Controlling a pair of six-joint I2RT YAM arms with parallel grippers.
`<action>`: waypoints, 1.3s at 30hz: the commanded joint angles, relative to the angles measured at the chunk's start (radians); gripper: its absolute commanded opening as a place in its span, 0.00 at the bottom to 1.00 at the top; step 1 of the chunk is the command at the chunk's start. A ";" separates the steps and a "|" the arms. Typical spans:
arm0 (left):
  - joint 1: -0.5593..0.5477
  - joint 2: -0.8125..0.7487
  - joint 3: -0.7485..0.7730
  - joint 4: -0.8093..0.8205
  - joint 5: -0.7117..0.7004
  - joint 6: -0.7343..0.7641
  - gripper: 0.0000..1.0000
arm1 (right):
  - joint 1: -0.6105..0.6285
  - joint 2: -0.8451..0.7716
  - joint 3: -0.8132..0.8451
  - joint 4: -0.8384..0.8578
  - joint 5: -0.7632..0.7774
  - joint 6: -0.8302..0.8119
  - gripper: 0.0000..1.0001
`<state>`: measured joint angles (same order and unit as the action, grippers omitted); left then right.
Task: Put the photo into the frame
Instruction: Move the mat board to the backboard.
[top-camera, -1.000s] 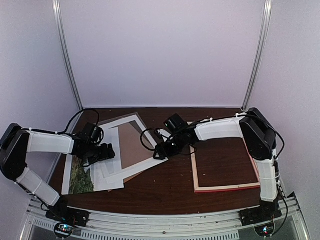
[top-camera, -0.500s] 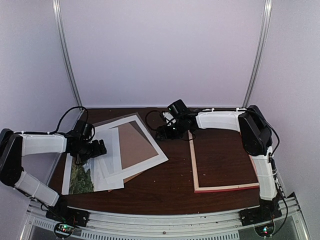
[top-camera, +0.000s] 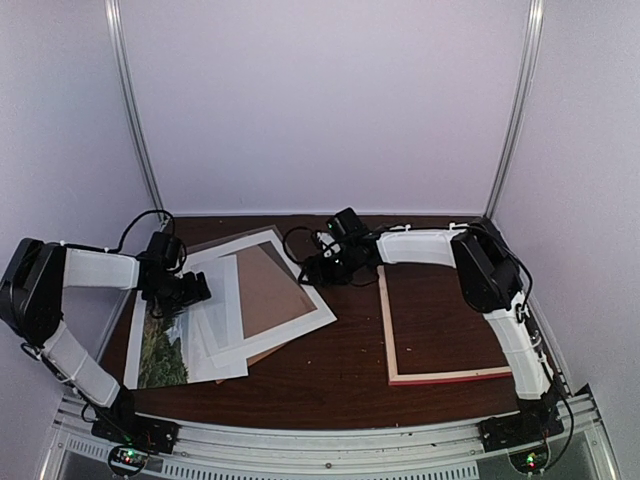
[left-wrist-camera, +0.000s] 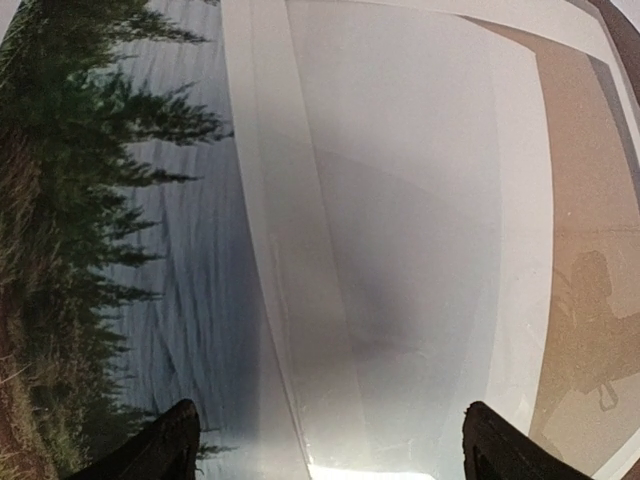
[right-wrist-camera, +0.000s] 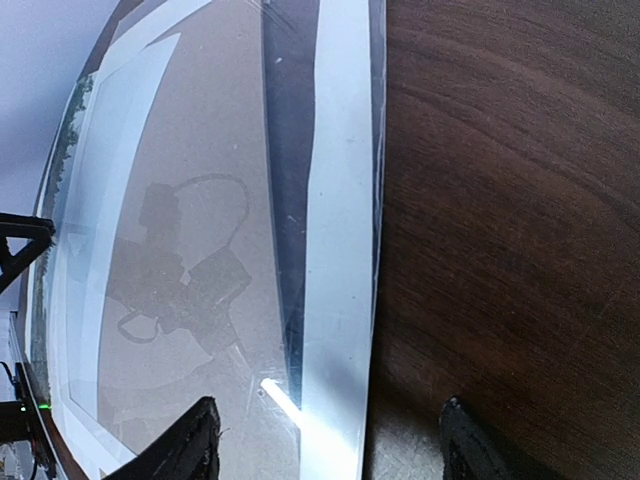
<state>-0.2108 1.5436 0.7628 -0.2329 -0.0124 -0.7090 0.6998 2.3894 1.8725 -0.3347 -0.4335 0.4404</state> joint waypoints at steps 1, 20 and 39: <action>0.006 0.061 0.052 0.064 0.080 0.030 0.91 | 0.000 0.021 -0.011 0.052 -0.044 0.066 0.74; 0.001 0.167 0.057 0.178 0.287 0.031 0.84 | -0.002 -0.054 -0.190 0.251 -0.112 0.220 0.66; -0.092 0.124 0.041 0.183 0.309 0.106 0.81 | 0.003 -0.329 -0.609 0.504 -0.080 0.362 0.52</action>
<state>-0.2710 1.6794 0.8238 -0.0559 0.2268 -0.6353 0.6891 2.1307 1.3102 0.0998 -0.5179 0.7834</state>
